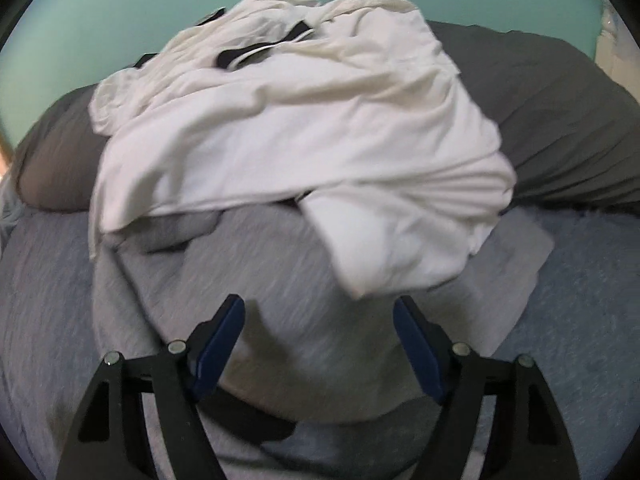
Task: Fold clothes
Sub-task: 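Close the right gripper on the white shirt's fabric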
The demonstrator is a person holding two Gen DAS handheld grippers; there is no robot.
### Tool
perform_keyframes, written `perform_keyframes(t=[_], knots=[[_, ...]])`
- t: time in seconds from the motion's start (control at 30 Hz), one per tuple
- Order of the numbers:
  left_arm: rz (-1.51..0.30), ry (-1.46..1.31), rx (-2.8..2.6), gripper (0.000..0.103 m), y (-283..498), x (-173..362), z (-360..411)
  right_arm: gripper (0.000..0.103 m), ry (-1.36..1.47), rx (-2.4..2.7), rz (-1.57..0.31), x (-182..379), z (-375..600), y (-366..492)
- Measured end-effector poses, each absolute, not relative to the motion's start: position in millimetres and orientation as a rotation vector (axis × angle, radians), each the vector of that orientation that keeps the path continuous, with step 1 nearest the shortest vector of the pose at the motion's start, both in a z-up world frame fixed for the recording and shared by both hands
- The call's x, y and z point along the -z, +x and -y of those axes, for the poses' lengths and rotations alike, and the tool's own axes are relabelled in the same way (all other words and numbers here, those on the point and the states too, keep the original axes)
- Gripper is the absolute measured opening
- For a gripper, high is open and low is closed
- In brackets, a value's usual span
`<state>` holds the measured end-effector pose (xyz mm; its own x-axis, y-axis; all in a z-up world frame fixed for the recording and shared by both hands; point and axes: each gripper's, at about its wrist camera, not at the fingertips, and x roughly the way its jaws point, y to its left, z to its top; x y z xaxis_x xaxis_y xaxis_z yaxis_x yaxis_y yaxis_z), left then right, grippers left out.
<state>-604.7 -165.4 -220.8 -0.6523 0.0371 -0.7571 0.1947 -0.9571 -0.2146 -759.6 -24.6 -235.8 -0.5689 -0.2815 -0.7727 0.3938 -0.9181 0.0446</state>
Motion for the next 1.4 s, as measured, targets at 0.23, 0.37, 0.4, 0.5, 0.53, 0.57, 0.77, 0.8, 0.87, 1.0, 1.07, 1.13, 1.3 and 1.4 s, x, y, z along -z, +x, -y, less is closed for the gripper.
perform_keyframes(t=[0.23, 0.37, 0.4, 0.5, 0.53, 0.57, 0.77, 0.8, 0.87, 1.0, 1.07, 1.13, 1.3, 1.4], knots=[[-0.429, 1.267, 2.743, 0.103, -600, 228, 168, 0.067, 1.182, 2.534, -0.163, 229, 18, -783], [-0.434, 1.28, 2.732, 0.103, -596, 234, 170, 0.032, 1.155, 2.49, -0.183, 229, 24, -781], [-0.433, 1.283, 2.731, 0.103, -595, 235, 170, 0.025, 1.153, 2.488, -0.168, 228, 23, -780], [-0.428, 1.286, 2.731, 0.103, -590, 236, 170, 0.019, 1.131, 2.476, -0.097, 223, 13, -777], [-0.426, 1.286, 2.731, 0.103, -589, 236, 170, 0.019, 1.121, 2.47, -0.099, 221, 11, -775], [-0.427, 1.286, 2.73, 0.103, -588, 236, 171, 0.017, 1.112, 2.466, -0.105, 219, 10, -771], [-0.43, 1.282, 2.731, 0.103, -577, 232, 168, 0.007, 1.048, 2.482, -0.086, 206, -4, -756], [-0.427, 1.283, 2.732, 0.103, -575, 231, 167, 0.006, 1.042, 2.487, -0.081, 204, -7, -755], [-0.431, 1.284, 2.73, 0.103, -571, 230, 166, 0.004, 1.049, 2.492, -0.105, 201, -5, -758], [-0.429, 1.289, 2.732, 0.103, -566, 228, 163, 0.003, 1.036, 2.485, -0.114, 194, -7, -758], [-0.426, 1.291, 2.735, 0.103, -565, 227, 161, 0.003, 1.014, 2.475, -0.119, 191, -8, -753], [-0.431, 1.287, 2.736, 0.103, -564, 226, 160, 0.003, 0.967, 2.461, -0.111, 183, -9, -748], [-0.425, 1.276, 2.745, 0.103, -558, 218, 157, 0.003, 0.917, 2.421, -0.075, 168, -12, -730], [-0.426, 1.252, 2.757, 0.103, -550, 207, 155, 0.003, 0.896, 2.388, -0.051, 161, -14, -713]])
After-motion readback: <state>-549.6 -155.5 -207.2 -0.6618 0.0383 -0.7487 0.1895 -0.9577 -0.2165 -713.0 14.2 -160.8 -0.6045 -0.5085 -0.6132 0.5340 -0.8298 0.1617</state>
